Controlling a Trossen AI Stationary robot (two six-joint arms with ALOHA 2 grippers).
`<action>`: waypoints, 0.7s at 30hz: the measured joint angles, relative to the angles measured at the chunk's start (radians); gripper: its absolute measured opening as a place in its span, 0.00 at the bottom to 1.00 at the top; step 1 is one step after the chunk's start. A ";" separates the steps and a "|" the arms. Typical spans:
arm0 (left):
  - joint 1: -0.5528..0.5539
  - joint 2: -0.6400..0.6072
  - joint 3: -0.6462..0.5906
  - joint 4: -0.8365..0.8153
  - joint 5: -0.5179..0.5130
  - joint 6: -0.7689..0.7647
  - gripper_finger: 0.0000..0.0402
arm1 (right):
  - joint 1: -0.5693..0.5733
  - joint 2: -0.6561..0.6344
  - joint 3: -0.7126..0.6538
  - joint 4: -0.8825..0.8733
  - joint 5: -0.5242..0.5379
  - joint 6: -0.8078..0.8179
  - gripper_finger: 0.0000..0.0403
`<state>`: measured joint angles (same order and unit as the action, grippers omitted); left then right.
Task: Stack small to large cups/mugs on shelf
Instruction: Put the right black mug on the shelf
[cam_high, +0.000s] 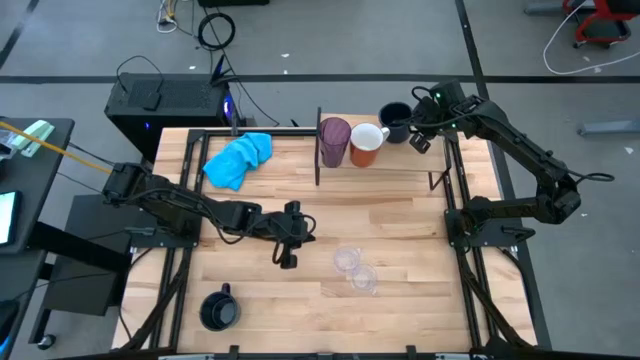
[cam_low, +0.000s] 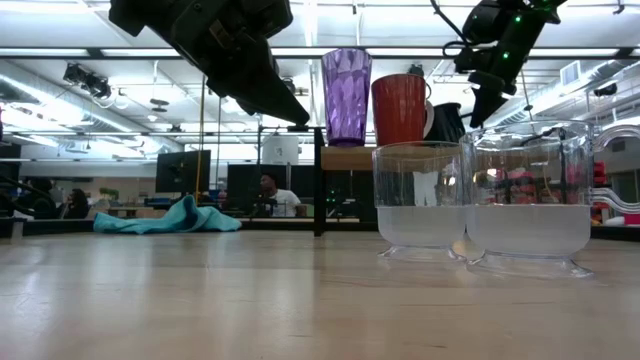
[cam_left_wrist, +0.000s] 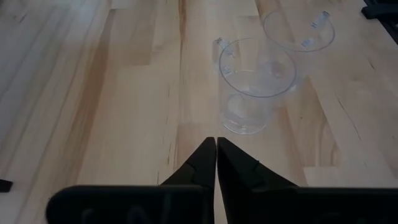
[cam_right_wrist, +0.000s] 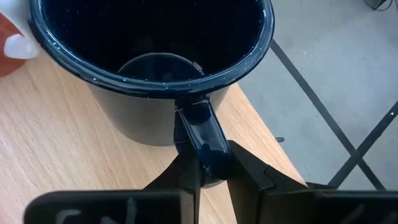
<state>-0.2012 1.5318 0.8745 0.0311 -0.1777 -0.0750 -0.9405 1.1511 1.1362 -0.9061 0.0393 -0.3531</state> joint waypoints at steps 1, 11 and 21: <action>0.000 0.000 0.000 0.000 -0.001 0.000 0.05 | 0.000 0.000 0.000 0.004 -0.003 -0.004 0.16; 0.000 0.000 0.000 0.000 -0.001 -0.011 0.04 | -0.024 0.005 0.000 0.007 -0.004 -0.017 0.16; 0.000 0.000 0.000 -0.005 -0.001 -0.011 0.04 | -0.087 -0.003 0.001 -0.108 0.002 -0.065 0.16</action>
<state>-0.2008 1.5318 0.8749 0.0257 -0.1787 -0.0857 -1.0271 1.1480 1.1370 -1.0140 0.0410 -0.4179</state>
